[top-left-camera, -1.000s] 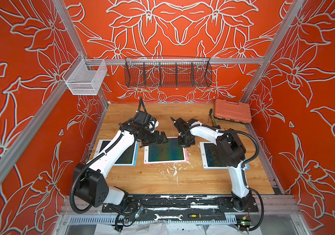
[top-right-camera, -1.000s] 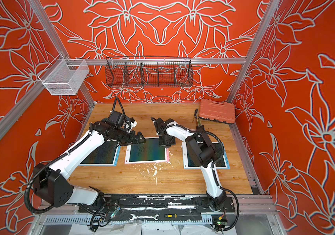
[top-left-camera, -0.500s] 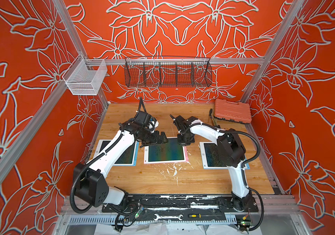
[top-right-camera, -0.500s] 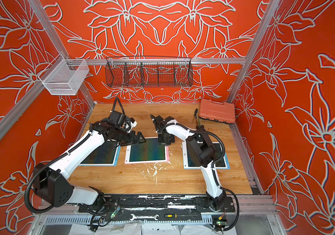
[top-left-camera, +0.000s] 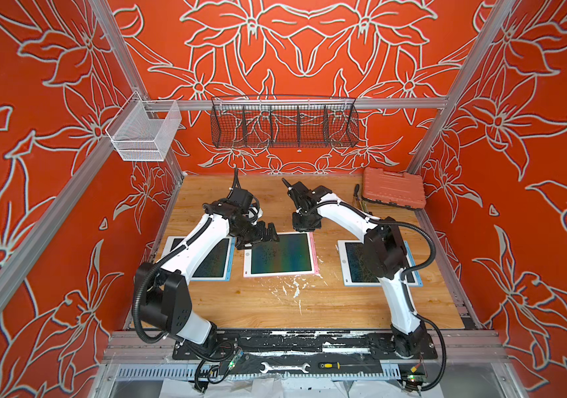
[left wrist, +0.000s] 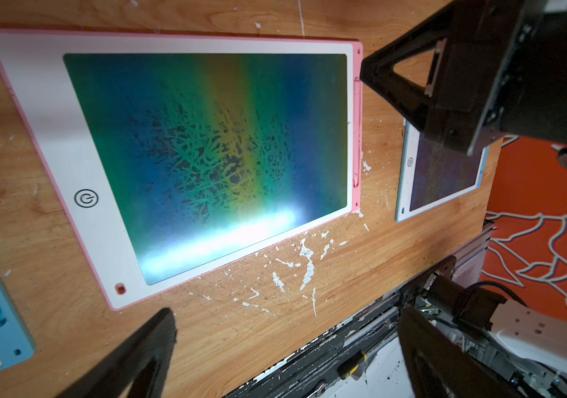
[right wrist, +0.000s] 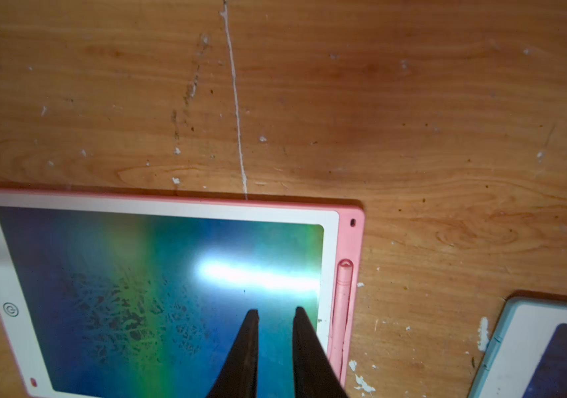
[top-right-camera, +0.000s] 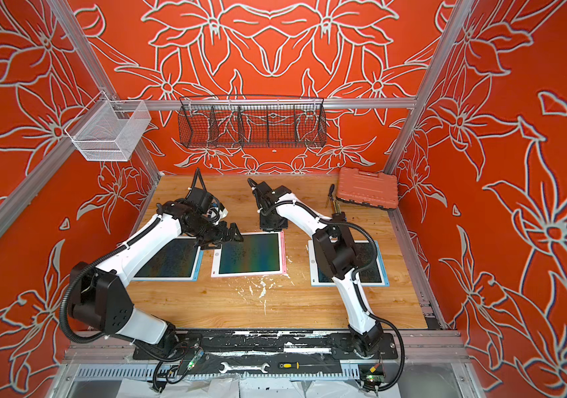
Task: Place the stylus back onto the writing tablet
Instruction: Place the stylus on the writing tablet.
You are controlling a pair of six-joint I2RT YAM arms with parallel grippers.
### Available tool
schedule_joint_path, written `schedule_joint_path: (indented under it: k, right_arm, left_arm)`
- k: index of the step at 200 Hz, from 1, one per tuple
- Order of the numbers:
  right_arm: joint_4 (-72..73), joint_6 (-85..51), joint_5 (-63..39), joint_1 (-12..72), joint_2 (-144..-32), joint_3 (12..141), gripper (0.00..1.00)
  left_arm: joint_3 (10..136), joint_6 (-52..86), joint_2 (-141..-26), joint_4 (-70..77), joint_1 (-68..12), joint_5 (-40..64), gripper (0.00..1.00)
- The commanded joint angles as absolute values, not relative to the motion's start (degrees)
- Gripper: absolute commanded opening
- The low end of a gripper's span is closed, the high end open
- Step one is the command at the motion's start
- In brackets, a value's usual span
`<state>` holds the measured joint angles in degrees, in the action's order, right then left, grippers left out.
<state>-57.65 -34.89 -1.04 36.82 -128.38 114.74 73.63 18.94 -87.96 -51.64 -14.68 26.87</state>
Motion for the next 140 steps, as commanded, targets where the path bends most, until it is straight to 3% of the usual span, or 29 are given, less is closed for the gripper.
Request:
schedule_joint_path:
  k: [1, 140]
  right_arm:
    - [-60.5, -34.5, -0.2, 36.5, -131.6, 118.9, 0.21]
    - [-61.2, -35.4, -2.4, 32.7, -142.2, 129.9, 0.19]
  left_arm:
    - [77.3, 19.6, -90.6, -52.6, -12.9, 27.3, 0.99]
    - [97.3, 24.4, -112.9, -50.9, -4.8, 26.8, 0.99]
